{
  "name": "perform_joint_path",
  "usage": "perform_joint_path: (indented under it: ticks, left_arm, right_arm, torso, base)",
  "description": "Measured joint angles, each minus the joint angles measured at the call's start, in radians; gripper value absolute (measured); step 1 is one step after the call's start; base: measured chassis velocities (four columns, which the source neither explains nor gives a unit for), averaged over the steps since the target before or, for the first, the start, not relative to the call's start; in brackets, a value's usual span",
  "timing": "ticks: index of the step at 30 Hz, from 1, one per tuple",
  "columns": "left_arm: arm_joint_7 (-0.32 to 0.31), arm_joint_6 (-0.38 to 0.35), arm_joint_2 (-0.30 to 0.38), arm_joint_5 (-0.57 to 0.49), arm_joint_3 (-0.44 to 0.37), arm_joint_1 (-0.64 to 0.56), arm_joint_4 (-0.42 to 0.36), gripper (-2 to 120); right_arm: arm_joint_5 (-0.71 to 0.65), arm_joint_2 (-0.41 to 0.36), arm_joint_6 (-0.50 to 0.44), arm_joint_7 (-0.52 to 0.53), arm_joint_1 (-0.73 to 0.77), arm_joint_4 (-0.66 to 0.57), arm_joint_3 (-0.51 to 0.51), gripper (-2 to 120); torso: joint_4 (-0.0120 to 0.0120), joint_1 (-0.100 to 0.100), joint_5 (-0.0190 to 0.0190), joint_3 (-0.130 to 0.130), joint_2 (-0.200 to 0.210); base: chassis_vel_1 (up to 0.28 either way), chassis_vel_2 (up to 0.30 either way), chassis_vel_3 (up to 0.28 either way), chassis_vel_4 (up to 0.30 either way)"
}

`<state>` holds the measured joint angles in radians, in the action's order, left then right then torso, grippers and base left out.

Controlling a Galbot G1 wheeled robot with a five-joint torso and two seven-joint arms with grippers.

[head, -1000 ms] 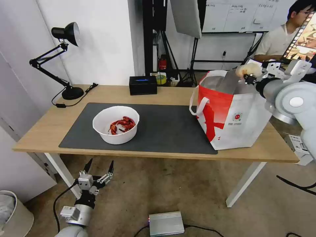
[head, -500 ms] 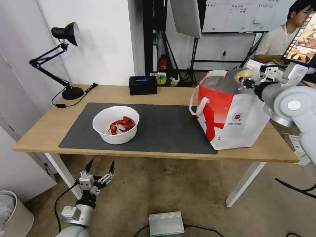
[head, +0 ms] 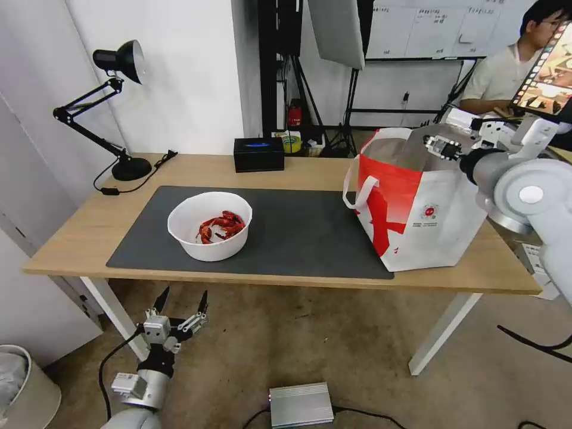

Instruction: Pick up the trash from the table and place it into the takeout bag.

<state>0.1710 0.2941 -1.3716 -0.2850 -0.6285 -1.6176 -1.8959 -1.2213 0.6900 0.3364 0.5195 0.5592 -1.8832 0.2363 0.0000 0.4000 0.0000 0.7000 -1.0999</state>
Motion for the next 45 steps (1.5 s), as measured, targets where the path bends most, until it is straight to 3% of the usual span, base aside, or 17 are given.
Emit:
perform_joint_path:
  ticks: [7, 10, 18, 28, 38, 45]
  left_arm:
    - [0.000, 0.000, 0.000, 0.001, 0.001, 0.001, 0.000, 100]
    - [0.000, 0.000, -0.003, 0.003, 0.003, 0.000, 0.000, 100]
    - [0.001, 0.001, -0.003, 0.004, 0.004, -0.002, -0.002, 100]
    - [0.001, 0.001, -0.001, 0.004, 0.001, -0.003, -0.008, 100]
    - [0.001, 0.000, 0.000, 0.003, 0.000, 0.002, -0.010, 100]
    - [0.002, -0.002, 0.004, 0.000, 0.001, 0.009, -0.010, 100]
  right_arm:
    - [0.167, 0.009, -0.170, -0.170, 0.064, -0.016, -0.005, 100]
    - [0.246, 0.018, -0.285, -0.249, 0.091, -0.019, -0.011, 100]
    - [0.397, 0.039, -0.460, -0.332, 0.143, -0.035, -0.018, 100]
    - [0.518, 0.071, -0.563, -0.416, 0.251, -0.070, 0.002, 100]
    - [0.712, 0.167, -0.660, -0.481, 0.386, -0.098, 0.031, 100]
    - [0.774, 0.218, -0.695, -0.500, 0.500, -0.124, 0.093, 100]
  torso:
    - [0.0000, 0.000, 0.0000, 0.000, 0.000]
    - [-0.0001, 0.000, 0.0000, 0.000, 0.000]
    - [0.0000, 0.000, 0.0000, 0.000, 0.000]
    - [0.0000, 0.000, 0.0000, 0.000, 0.000]
    - [0.0001, 0.000, -0.0001, 0.000, 0.000]
    - [0.0000, 0.000, 0.0000, 0.000, 0.000]
  base:
    - [0.000, 0.000, 0.000, 0.000]
    - [0.000, 0.000, 0.000, 0.000]
    - [0.000, 0.000, 0.000, 0.000]
    - [0.000, 0.000, 0.000, 0.000]
    - [0.000, 0.000, 0.000, 0.000]
    - [0.000, 0.000, 0.000, 0.000]
